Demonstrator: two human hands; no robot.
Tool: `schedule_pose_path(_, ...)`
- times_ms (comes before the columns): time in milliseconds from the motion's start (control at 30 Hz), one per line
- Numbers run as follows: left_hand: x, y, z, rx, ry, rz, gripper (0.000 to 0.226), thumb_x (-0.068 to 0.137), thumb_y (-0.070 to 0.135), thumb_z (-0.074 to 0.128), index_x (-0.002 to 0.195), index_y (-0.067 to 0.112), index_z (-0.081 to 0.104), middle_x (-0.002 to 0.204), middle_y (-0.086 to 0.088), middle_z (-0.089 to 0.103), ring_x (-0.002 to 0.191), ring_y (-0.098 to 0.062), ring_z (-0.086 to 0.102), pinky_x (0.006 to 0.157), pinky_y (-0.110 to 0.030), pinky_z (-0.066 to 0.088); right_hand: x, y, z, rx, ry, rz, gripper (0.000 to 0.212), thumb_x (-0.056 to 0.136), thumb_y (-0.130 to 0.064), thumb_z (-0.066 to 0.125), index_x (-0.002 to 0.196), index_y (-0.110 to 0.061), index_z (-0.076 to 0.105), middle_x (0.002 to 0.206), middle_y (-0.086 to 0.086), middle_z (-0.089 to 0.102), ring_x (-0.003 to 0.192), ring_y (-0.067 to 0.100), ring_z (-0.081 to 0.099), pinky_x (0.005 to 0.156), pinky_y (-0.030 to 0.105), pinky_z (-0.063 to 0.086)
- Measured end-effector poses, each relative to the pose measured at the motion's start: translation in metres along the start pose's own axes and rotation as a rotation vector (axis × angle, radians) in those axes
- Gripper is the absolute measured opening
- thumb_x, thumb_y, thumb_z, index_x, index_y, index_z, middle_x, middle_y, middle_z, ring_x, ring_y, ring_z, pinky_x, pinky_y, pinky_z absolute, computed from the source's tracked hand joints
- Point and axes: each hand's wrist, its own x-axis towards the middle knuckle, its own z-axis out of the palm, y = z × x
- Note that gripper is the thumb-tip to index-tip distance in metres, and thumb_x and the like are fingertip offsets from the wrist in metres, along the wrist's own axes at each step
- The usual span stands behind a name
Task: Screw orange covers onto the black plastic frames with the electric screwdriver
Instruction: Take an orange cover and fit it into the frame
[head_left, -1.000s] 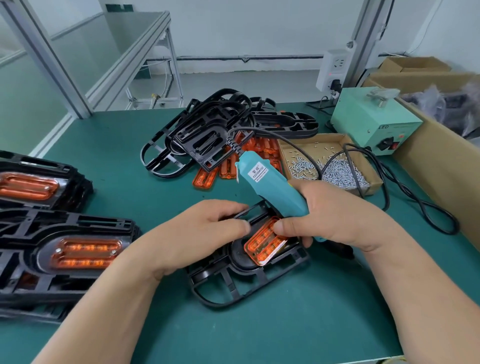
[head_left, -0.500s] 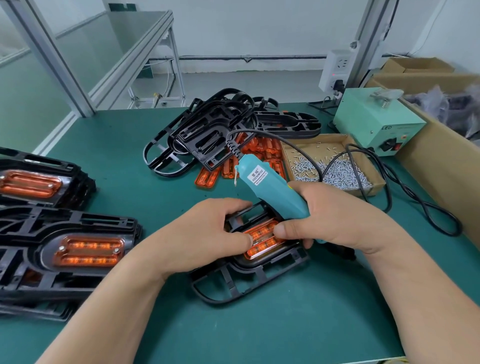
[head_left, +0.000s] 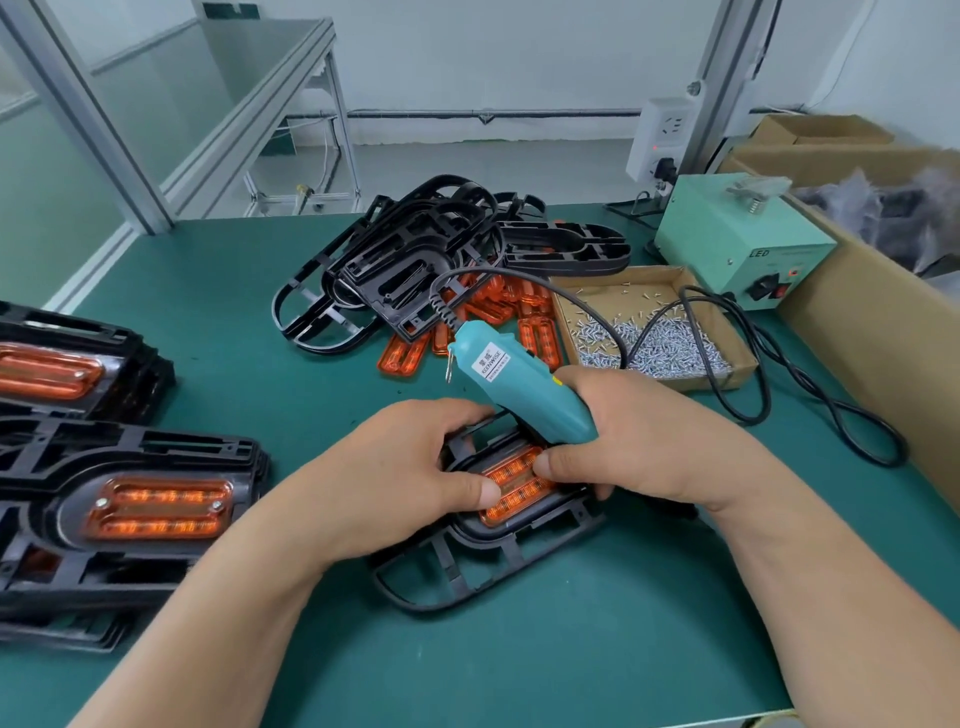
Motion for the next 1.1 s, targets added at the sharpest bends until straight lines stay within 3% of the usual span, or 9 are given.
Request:
schedule_pose_path(167,-0.002,0.000,0.001,0.149,0.015,0.046,0.058,0.090,0.044,0.076,0.144,0.048,0.053,0.110,0.022,0.057,0.113,0.001,0.054,0.102,-0.034,0.047,-0.003,0.004,-0.006,0.092,-0.013,0.012,0.030,0.085,-0.030,0.087,0.100,-0.030,0.061,0.081,-0.012,0.074,0.060,0.015,0.074,0.051,0.019,0.052)
schedule_pose_path(267,-0.002,0.004,0.002,0.182,-0.059,0.099,0.040,0.093,0.044,0.072,0.131,0.040,0.060,0.104,0.015,0.051,0.115,-0.002,0.046,0.100,-0.036,0.045,-0.006,0.009,-0.017,0.237,0.038,0.006,0.029,0.092,-0.027,0.082,0.112,-0.030,0.061,0.082,0.000,0.079,0.068,0.017,0.078,0.057,0.019,0.056)
schedule_pose_path(333,-0.001,0.007,0.006,0.230,-0.096,0.141,0.031,0.092,0.042,0.069,0.121,0.036,0.062,0.103,0.014,0.049,0.116,-0.003,0.043,0.098,-0.036,0.044,-0.006,0.014,-0.025,0.430,0.120,0.012,0.033,0.091,-0.025,0.083,0.115,-0.020,0.062,0.087,0.011,0.080,0.076,0.027,0.079,0.060,0.024,0.059)
schedule_pose_path(433,0.002,0.008,0.009,0.269,-0.104,0.146,0.045,0.090,0.046,0.064,0.135,0.041,0.058,0.110,0.022,0.043,0.124,-0.001,0.036,0.102,-0.029,0.041,-0.006,0.021,-0.036,0.676,0.300,0.007,0.038,0.085,-0.029,0.086,0.106,-0.007,0.062,0.084,0.017,0.077,0.071,0.035,0.078,0.054,0.027,0.059)
schedule_pose_path(533,0.006,0.007,0.010,0.313,-0.098,0.139,0.071,0.089,0.050,0.063,0.157,0.038,0.043,0.111,0.027,0.040,0.123,0.003,0.035,0.099,-0.019,0.038,-0.006,0.026,-0.047,0.886,0.510,-0.004,0.032,0.080,-0.032,0.080,0.093,-0.009,0.062,0.071,0.009,0.067,0.059,0.026,0.072,0.047,0.026,0.055)
schedule_pose_path(633,0.009,0.005,0.007,0.324,-0.106,0.140,0.072,0.091,0.053,0.065,0.158,0.039,0.042,0.114,0.029,0.042,0.121,0.005,0.038,0.090,-0.015,0.037,-0.005,0.034,-0.054,1.081,0.670,-0.005,0.030,0.081,-0.032,0.078,0.095,-0.012,0.061,0.068,0.002,0.059,0.056,0.019,0.065,0.045,0.024,0.051)
schedule_pose_path(767,0.008,0.003,-0.001,0.254,-0.140,0.098,0.071,0.089,0.066,0.068,0.153,0.045,0.045,0.119,0.032,0.046,0.125,0.006,0.042,0.103,-0.022,0.040,-0.005,0.045,-0.058,1.201,0.781,-0.006,0.017,0.096,-0.022,0.073,0.098,-0.013,0.059,0.068,0.002,0.057,0.056,0.018,0.062,0.045,0.024,0.051)
schedule_pose_path(967,0.026,0.035,-0.002,0.265,0.298,0.144,0.016,0.096,0.047,0.067,0.112,0.046,0.069,0.104,0.032,0.065,0.101,0.007,0.060,0.081,-0.017,0.046,-0.003,0.049,-0.061,1.242,0.890,-0.109,0.015,0.100,-0.021,0.072,0.098,-0.012,0.060,0.069,0.002,0.055,0.057,0.020,0.060,0.048,0.025,0.050)
schedule_pose_path(1100,0.075,0.083,0.000,0.438,0.321,0.171,0.016,0.101,0.036,0.061,0.108,0.036,0.076,0.100,0.023,0.073,0.093,0.004,0.064,0.087,-0.030,0.057,-0.007,0.048,-0.065,1.187,1.118,-0.193,0.019,0.099,-0.025,0.074,0.097,-0.013,0.060,0.072,0.001,0.054,0.059,0.022,0.060,0.053,0.028,0.050)
